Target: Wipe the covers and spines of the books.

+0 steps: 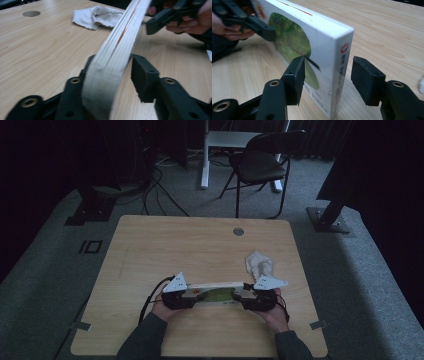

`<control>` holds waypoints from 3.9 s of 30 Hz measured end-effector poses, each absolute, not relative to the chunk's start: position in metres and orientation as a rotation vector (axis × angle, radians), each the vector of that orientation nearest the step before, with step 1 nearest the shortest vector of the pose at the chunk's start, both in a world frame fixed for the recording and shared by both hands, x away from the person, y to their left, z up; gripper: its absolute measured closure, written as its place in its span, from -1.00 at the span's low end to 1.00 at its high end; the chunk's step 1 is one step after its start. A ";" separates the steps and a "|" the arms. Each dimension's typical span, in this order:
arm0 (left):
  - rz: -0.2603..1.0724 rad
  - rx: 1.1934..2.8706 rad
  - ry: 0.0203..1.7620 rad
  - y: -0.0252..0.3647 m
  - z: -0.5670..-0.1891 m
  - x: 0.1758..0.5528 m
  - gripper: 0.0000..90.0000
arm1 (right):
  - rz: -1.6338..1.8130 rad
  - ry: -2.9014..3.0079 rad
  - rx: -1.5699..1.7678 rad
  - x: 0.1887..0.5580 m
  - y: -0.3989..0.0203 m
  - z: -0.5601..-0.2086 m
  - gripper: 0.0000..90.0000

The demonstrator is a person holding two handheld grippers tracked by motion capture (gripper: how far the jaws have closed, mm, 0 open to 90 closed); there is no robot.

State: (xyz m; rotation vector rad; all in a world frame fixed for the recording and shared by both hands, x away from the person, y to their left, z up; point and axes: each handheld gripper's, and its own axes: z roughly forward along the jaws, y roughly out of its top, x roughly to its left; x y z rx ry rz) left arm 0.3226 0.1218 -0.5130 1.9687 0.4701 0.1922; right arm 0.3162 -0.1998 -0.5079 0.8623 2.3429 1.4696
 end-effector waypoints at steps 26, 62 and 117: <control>0.231 1.914 0.453 0.112 -0.522 0.297 0.68 | 1.447 2.343 0.854 0.316 -0.199 -0.514 0.01; 0.185 1.919 0.496 0.097 -0.529 0.303 0.75 | 1.352 2.444 0.889 0.321 -0.193 -0.530 -0.15; 0.283 1.790 0.477 0.109 -0.474 0.281 0.74 | 1.390 2.480 0.754 0.308 -0.160 -0.528 -0.04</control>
